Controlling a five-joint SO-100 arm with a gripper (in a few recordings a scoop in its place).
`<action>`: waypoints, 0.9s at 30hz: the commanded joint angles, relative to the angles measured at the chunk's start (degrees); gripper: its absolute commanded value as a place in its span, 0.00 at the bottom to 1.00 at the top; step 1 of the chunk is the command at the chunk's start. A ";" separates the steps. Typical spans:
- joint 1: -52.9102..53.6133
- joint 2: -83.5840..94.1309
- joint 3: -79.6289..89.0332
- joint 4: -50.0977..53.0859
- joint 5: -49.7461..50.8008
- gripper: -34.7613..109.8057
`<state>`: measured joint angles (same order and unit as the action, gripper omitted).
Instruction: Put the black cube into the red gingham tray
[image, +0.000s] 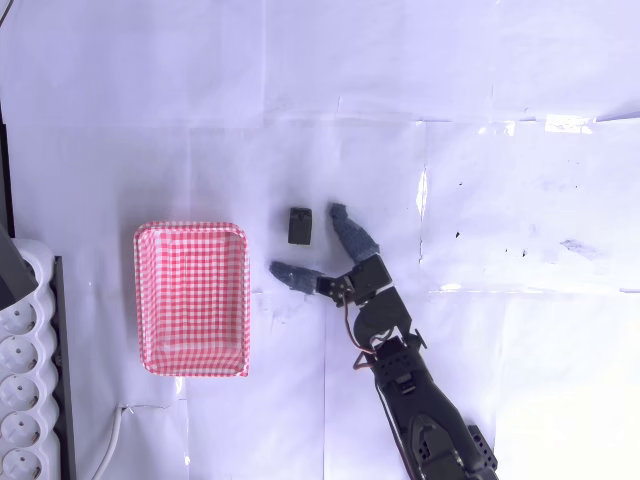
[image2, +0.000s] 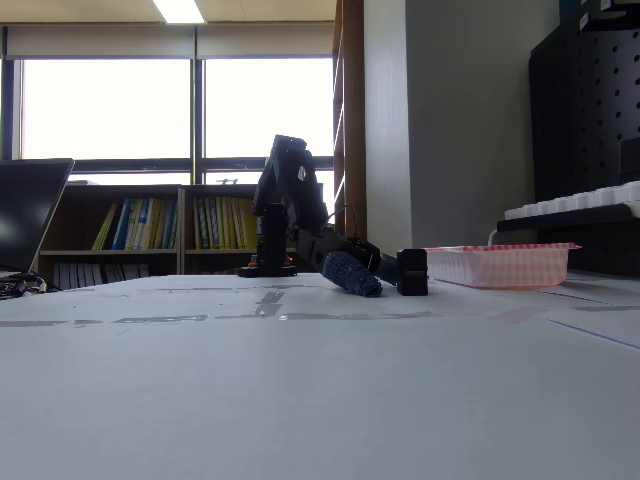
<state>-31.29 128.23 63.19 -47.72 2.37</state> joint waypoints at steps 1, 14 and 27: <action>-2.20 2.02 4.22 -1.76 0.97 0.59; -2.90 8.61 8.44 -9.49 0.79 0.59; -2.37 10.63 11.69 -10.02 -0.97 0.57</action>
<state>-32.70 137.90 72.25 -56.78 1.23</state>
